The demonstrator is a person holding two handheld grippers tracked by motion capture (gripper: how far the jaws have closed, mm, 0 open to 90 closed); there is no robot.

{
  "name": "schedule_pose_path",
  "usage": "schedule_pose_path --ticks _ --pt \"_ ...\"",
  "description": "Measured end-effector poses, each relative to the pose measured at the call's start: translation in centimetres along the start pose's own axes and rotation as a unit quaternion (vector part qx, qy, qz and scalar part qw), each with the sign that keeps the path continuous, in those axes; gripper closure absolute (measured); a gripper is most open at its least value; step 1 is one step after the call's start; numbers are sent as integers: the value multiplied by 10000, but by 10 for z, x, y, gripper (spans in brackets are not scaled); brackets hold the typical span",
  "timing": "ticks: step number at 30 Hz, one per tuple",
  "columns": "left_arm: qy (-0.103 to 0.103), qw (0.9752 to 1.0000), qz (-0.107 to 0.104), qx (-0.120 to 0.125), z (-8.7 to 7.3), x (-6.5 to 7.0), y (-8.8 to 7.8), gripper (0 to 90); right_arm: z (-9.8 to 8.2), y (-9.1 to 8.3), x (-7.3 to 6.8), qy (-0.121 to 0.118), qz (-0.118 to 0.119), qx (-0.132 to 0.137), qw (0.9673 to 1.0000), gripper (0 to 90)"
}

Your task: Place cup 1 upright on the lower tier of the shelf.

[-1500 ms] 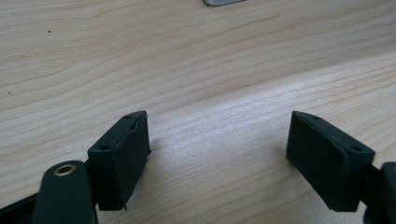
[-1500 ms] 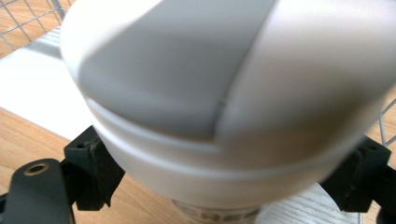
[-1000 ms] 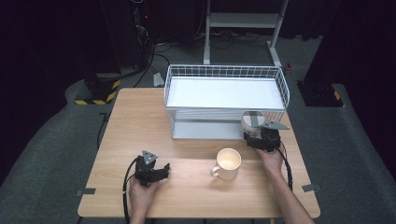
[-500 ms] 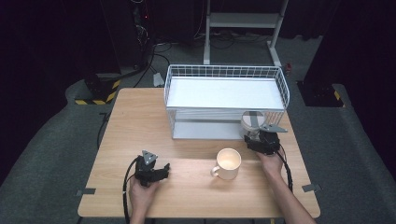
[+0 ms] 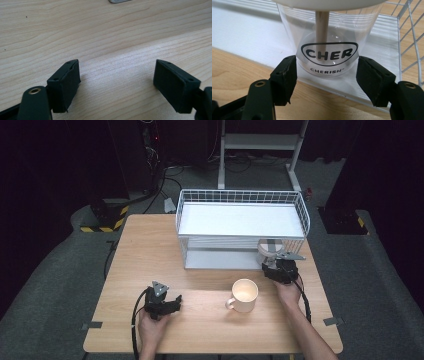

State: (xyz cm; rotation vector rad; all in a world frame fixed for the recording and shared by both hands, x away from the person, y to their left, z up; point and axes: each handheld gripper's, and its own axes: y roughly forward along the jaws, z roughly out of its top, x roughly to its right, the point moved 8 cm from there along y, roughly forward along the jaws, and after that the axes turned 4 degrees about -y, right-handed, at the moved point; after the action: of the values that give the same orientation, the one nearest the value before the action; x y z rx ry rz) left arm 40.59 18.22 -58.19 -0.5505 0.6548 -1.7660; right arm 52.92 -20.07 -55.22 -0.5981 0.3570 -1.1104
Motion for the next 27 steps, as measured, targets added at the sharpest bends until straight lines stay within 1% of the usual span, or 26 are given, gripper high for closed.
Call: schedule_pose_path --ticks 1,2,3,5,6,9,11,15,17,20,22,23,24,26,27 --pt "2 10000 -4 -2 0 0 0 217 1 1 0 -11 -11 3 10000 337" --pt "3 10000 -4 -4 0 0 0 216 2 1 0 35 -14 -25 10000 338" --pt "8 10000 -3 0 0 0 0 216 4 2 0 -13 -27 -28 10000 339" --pt "5 10000 -3 -6 0 0 0 217 6 4 0 7 -29 -62 10000 343" --pt "7 10000 -1 -4 0 0 0 216 7 4 0 66 -42 -51 10000 355" --pt "14 10000 -7 0 0 0 0 217 6 7 1 82 -85 -36 9999 391" --pt "16 10000 -5 -1 0 0 0 216 6 9 3 21 -109 -32 9999 398" --pt "-8 10000 -6 24 0 1 0 219 5 10 5 123 -89 -36 9999 407" --pt "-6 10000 -7 24 0 1 0 219 5 12 6 135 -90 -107 9998 405" --pt "-3 10000 -7 23 0 1 0 219 10 13 5 171 -74 -123 9998 406" --pt "1 10000 -9 28 0 1 0 220 12 14 5 215 -106 -172 9996 408" --pt "1 10000 -11 29 0 1 0 220 12 15 6 207 -135 -162 9996 414" --pt "-8 10000 -12 29 0 1 0 220 13 17 6 189 -106 -121 9997 419" --pt "-1 10000 -14 31 0 1 0 220 12 18 6 312 -86 -157 9994 426" --pt "2 10000 -19 25 0 1 0 220 11 20 6 304 -73 -164 9994 427"
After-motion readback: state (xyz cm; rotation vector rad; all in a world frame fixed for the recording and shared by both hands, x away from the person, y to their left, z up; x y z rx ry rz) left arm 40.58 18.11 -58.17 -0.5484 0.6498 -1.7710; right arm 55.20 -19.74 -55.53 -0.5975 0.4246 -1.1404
